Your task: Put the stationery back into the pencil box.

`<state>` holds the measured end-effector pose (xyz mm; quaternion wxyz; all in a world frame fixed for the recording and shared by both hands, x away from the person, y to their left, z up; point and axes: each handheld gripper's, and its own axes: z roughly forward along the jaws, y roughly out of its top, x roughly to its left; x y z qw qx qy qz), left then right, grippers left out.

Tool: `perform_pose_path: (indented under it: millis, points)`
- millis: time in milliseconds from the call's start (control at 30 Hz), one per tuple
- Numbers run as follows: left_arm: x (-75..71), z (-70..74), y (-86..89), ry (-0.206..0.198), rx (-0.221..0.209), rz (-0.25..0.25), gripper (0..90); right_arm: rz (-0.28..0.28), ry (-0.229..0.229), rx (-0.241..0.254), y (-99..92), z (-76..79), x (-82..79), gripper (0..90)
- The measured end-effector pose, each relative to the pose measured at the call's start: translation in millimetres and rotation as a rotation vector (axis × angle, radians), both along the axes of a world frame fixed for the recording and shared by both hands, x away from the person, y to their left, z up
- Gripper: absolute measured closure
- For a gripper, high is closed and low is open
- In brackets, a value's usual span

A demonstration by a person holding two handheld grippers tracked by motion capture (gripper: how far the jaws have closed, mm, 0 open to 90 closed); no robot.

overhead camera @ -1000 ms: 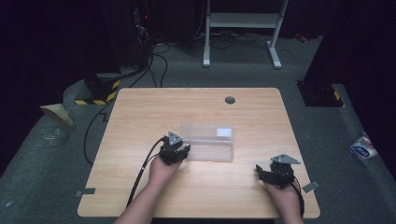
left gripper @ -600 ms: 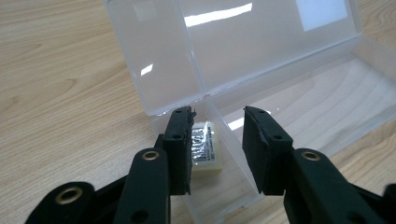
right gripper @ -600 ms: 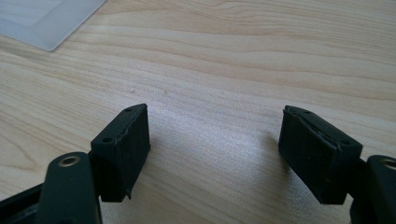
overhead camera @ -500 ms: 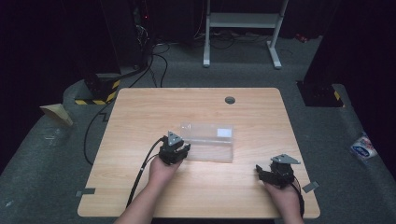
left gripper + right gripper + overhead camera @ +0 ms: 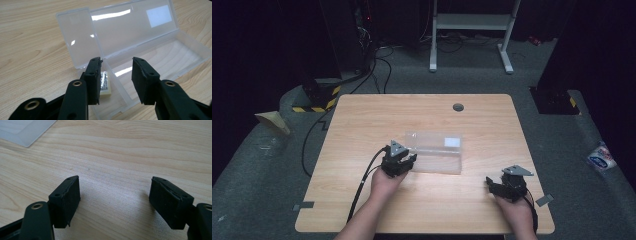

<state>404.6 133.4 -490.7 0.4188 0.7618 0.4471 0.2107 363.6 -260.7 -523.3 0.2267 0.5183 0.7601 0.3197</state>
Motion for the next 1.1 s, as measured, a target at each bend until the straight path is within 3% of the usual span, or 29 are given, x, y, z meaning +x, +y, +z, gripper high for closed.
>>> perform_pose_path:
  millis: [233,400,567,1000,1100]
  points:
    - [-3.2,4.3,0.6,-0.014,-0.011,-0.012,56.4,0.001,-0.001,-0.001,-0.1,0.0,0.1,24.5]
    - [-6.0,7.4,3.2,-0.025,0.015,-0.025,53.8,-0.002,-0.001,0.0,0.2,-0.2,-0.3,24.5]
    - [-12.1,9.5,13.1,-0.006,0.0,-0.036,50.3,-0.002,0.001,0.001,0.1,-0.1,-0.4,24.5]
    - [-34.1,9.8,73.1,0.03,-0.058,-0.005,44.7,-0.002,0.001,0.002,0.1,-0.1,-0.4,24.5]
    - [-40.1,5.0,89.4,0.049,-0.04,-0.003,41.0,0.0,0.0,0.001,0.0,-0.1,-0.3,24.5]
